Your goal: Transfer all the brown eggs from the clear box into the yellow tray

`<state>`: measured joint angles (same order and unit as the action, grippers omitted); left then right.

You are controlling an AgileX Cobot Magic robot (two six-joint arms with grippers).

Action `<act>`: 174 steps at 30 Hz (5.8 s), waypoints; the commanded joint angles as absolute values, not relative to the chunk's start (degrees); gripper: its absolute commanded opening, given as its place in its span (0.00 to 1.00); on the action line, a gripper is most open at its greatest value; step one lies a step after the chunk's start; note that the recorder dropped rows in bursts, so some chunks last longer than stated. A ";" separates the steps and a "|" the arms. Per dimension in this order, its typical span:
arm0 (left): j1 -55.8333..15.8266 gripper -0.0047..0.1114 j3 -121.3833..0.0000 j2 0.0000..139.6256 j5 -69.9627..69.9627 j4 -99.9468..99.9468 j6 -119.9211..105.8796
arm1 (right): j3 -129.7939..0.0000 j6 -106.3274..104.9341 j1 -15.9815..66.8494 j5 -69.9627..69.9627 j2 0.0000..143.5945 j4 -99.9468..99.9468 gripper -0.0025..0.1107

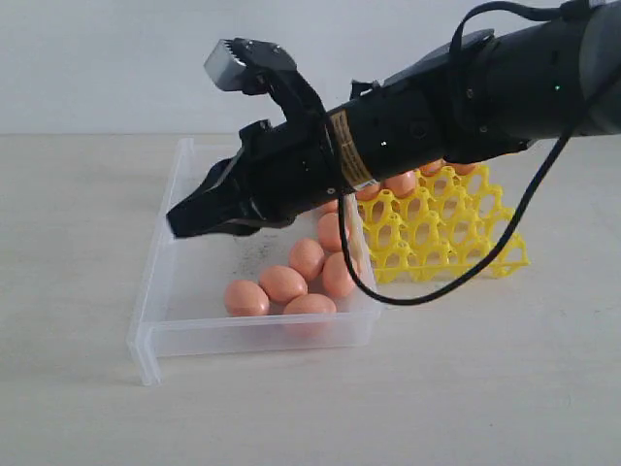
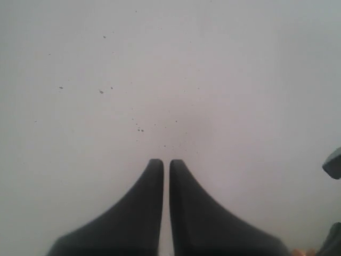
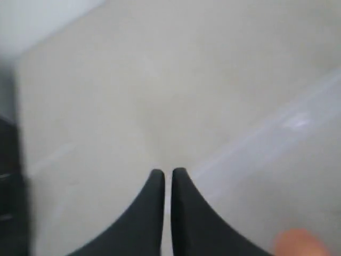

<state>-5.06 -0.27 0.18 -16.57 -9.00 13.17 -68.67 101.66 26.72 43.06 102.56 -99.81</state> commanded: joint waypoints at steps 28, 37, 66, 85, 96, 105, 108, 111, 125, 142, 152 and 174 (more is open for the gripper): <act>-5.29 0.08 0.00 0.00 -16.34 -8.58 13.40 | -71.94 -1.55 26.61 -27.61 103.94 -0.59 0.26; -5.29 0.08 0.00 0.00 -16.34 -8.58 13.40 | -90.24 -23.17 26.60 -48.33 116.60 12.20 0.41; -5.29 0.08 0.00 0.00 -16.34 -8.58 13.40 | -98.14 -35.13 30.93 -55.23 123.27 8.38 0.60; -5.29 0.08 0.00 0.00 -16.01 -8.58 13.40 | -100.00 -27.58 32.96 -52.97 126.47 -2.47 0.57; -5.29 0.08 0.00 0.00 -16.21 -8.58 13.40 | -100.13 -7.28 30.36 -53.96 126.47 -1.74 0.57; -5.29 0.08 0.00 0.00 -16.21 -8.58 13.40 | -100.13 -3.34 30.27 -53.97 126.47 0.36 0.57; -5.29 0.08 0.00 0.00 -16.21 -8.58 13.40 | -100.13 -1.39 30.27 -53.86 126.47 0.62 0.57; -5.29 0.08 0.00 0.00 -16.21 -8.58 13.40 | -100.13 -0.58 30.27 -54.21 126.47 0.74 0.57; -5.29 0.08 0.00 0.00 -16.21 -8.58 13.40 | -100.13 0.00 30.27 -54.15 126.47 0.74 0.55; -5.29 0.08 0.00 0.00 -16.47 -8.58 13.40 | -100.13 6.58 30.27 -54.44 126.47 0.00 0.53; -5.29 0.08 0.00 0.00 -16.47 -8.58 13.40 | -99.81 2.86 30.27 -47.38 126.47 -0.74 0.02; -5.29 0.08 0.00 0.00 -16.47 -8.58 13.40 | -98.89 -3.13 30.27 -58.90 122.68 0.00 0.54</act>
